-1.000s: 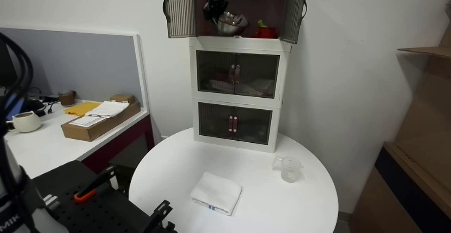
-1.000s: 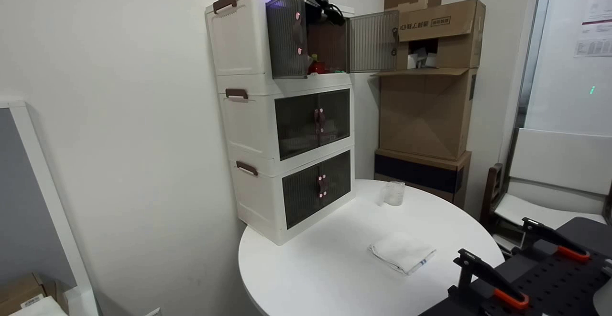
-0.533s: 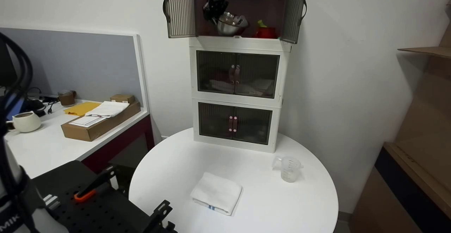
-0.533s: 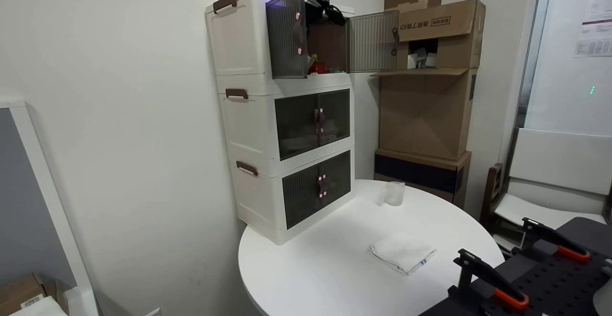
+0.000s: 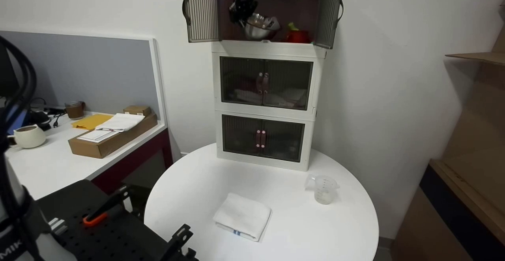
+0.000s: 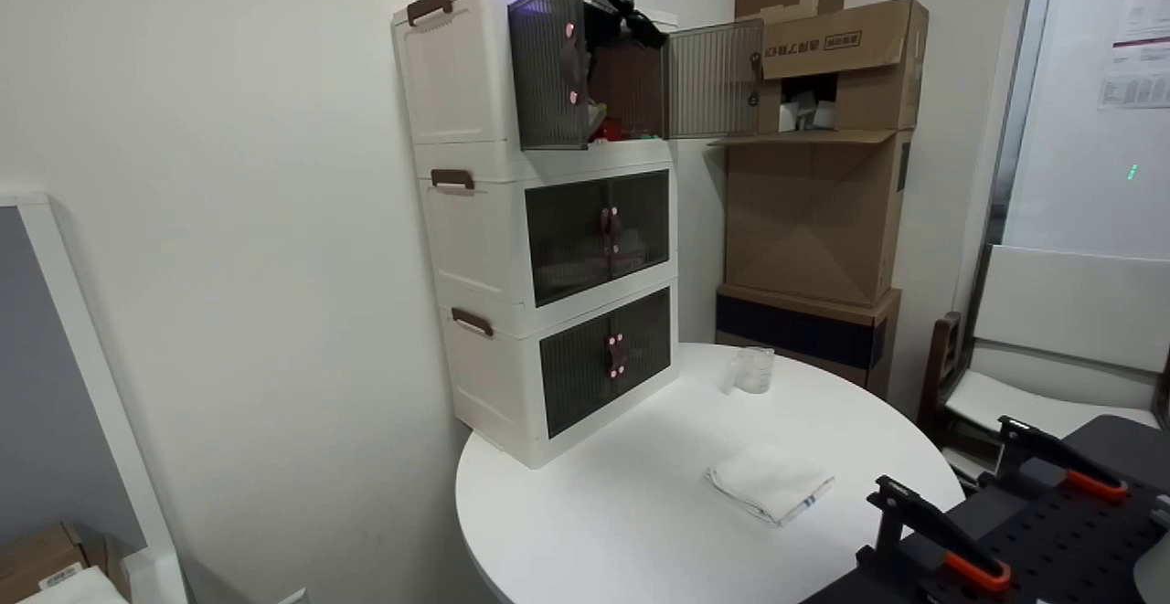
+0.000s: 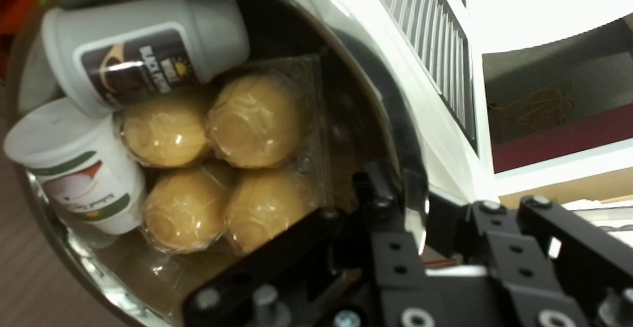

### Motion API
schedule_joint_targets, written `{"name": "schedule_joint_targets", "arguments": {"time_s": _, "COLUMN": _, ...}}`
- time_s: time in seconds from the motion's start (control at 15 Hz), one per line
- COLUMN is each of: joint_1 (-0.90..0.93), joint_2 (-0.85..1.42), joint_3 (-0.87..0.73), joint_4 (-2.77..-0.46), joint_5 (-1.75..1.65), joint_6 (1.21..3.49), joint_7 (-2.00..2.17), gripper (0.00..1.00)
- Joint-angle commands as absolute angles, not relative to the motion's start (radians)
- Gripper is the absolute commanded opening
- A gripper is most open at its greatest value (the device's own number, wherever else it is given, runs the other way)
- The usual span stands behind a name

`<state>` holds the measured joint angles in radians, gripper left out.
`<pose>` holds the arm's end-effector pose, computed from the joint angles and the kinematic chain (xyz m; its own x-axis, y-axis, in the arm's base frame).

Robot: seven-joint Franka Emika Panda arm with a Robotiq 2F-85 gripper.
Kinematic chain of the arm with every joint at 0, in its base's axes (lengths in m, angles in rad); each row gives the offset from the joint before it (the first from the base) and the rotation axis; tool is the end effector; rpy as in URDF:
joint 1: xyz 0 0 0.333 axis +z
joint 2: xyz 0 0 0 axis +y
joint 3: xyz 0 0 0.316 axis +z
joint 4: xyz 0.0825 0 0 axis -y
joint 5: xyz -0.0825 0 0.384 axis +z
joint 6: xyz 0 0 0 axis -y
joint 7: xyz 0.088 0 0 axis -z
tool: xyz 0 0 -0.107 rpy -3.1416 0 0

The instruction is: Put the silver bowl in the top cabinet door

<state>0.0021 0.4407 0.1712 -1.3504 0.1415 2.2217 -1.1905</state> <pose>0.7183 0.1043 0.5239 0.2240 0.9110 0.3464 0.8926 -0.3344 0.3024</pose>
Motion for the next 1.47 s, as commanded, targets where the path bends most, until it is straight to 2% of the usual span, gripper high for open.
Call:
{"name": "schedule_joint_targets", "arguments": {"time_s": 0.0, "joint_1": 0.011, "joint_2": 0.461, "joint_3": 0.185, "joint_4": -1.365, "joint_5": 0.155, "joint_6": 2.202, "joint_7": -1.180, "gripper": 0.01}}
{"name": "schedule_joint_targets", "arguments": {"time_s": 0.47, "joint_1": 0.054, "joint_2": 0.516, "joint_3": 0.195, "joint_4": -1.364, "joint_5": 0.122, "joint_6": 2.236, "joint_7": -1.182, "gripper": 0.01}}
{"name": "schedule_joint_targets", "arguments": {"time_s": 0.53, "joint_1": 0.057, "joint_2": 0.519, "joint_3": 0.194, "joint_4": -1.363, "joint_5": 0.118, "joint_6": 2.235, "joint_7": -1.185, "gripper": 0.30}}
{"name": "schedule_joint_targets", "arguments": {"time_s": 0.6, "joint_1": 0.060, "joint_2": 0.521, "joint_3": 0.193, "joint_4": -1.362, "joint_5": 0.112, "joint_6": 2.237, "joint_7": -1.187, "gripper": 0.32}}
{"name": "schedule_joint_targets", "arguments": {"time_s": 0.67, "joint_1": 0.061, "joint_2": 0.522, "joint_3": 0.192, "joint_4": -1.360, "joint_5": 0.109, "joint_6": 2.233, "joint_7": -1.187, "gripper": 0.38}}
{"name": "schedule_joint_targets", "arguments": {"time_s": 1.2, "joint_1": 0.053, "joint_2": 0.505, "joint_3": 0.192, "joint_4": -1.354, "joint_5": 0.110, "joint_6": 2.190, "joint_7": -1.188, "gripper": 0.97}}
{"name": "schedule_joint_targets", "arguments": {"time_s": 1.27, "joint_1": 0.044, "joint_2": 0.488, "joint_3": 0.192, "joint_4": -1.355, "joint_5": 0.119, "joint_6": 2.178, "joint_7": -1.194, "gripper": 1.00}}
{"name": "schedule_joint_targets", "arguments": {"time_s": 1.4, "joint_1": 0.032, "joint_2": 0.446, "joint_3": 0.180, "joint_4": -1.371, "joint_5": 0.120, "joint_6": 2.205, "joint_7": -1.179, "gripper": 1.00}}
